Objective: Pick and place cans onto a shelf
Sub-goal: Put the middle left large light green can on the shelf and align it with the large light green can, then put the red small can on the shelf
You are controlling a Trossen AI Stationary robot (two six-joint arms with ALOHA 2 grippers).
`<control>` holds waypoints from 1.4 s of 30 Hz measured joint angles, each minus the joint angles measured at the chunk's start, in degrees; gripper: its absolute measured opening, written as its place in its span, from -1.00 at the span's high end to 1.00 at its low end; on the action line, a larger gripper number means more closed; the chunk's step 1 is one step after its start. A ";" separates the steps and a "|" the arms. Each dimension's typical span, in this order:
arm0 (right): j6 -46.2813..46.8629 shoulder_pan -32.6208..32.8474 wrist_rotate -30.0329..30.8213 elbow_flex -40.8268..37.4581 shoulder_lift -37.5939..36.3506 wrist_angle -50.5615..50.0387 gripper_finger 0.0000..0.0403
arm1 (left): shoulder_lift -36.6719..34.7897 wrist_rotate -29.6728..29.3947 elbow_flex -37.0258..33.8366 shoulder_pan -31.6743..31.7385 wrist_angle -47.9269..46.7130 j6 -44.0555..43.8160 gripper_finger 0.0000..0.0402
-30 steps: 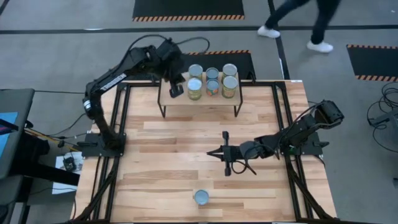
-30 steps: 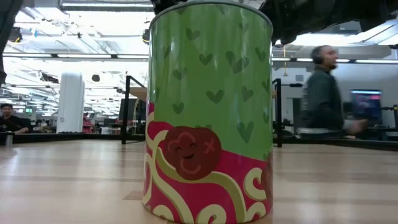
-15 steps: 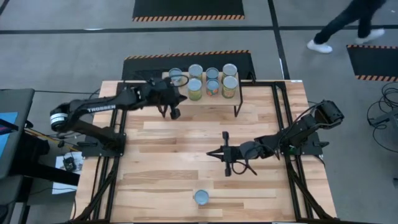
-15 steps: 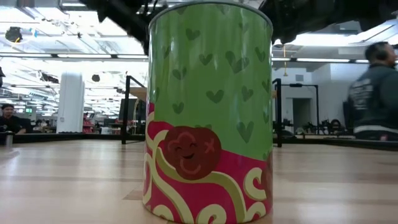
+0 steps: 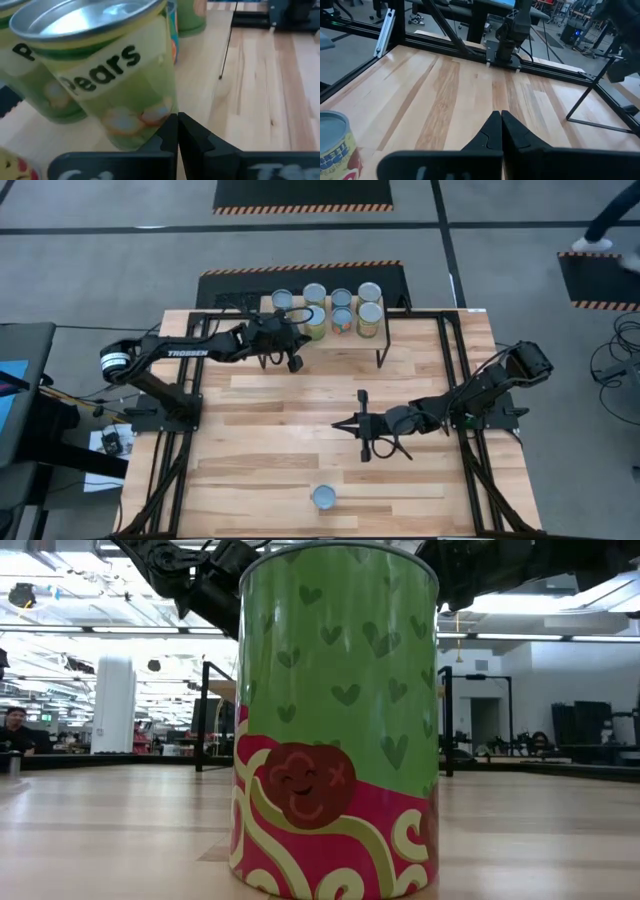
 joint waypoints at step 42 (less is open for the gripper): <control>26.39 5.59 -6.31 6.78 0.90 -11.99 0.89 | -19.68 -7.82 -12.71 -40.62 -4.99 2.37 1.00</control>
